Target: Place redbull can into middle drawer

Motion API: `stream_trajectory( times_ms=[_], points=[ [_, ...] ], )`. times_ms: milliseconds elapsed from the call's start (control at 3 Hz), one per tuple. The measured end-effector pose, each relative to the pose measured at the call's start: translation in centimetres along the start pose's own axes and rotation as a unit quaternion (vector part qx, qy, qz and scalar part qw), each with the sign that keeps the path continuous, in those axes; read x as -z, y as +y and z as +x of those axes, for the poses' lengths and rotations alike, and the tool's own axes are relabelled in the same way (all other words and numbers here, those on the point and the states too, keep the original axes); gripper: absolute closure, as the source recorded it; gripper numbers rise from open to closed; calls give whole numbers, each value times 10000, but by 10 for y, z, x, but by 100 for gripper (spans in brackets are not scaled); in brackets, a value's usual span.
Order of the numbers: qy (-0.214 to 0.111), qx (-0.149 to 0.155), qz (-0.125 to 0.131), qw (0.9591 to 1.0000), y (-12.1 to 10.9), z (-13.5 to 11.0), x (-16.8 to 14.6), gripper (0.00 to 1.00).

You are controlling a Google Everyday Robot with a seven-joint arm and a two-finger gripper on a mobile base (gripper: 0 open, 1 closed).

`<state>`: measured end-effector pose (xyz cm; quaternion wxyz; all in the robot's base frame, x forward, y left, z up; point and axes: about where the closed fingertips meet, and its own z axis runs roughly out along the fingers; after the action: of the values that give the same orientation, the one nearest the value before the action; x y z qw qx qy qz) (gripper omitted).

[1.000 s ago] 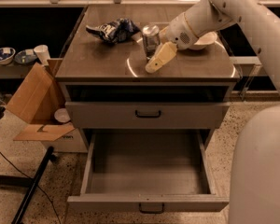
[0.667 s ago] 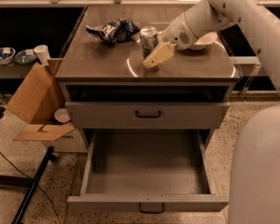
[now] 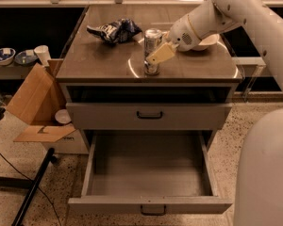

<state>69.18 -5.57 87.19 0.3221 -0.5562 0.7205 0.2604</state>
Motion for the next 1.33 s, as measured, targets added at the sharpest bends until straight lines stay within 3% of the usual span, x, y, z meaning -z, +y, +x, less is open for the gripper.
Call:
stream_trajectory(
  times_ms=[333, 1000, 1333],
  points=[
    [-88, 32, 23, 10000, 9, -6, 17, 100],
    [-309, 486, 185, 9982, 54, -23, 79, 100],
    [-279, 674, 277, 9970, 83, -14, 97, 100]
  ],
)
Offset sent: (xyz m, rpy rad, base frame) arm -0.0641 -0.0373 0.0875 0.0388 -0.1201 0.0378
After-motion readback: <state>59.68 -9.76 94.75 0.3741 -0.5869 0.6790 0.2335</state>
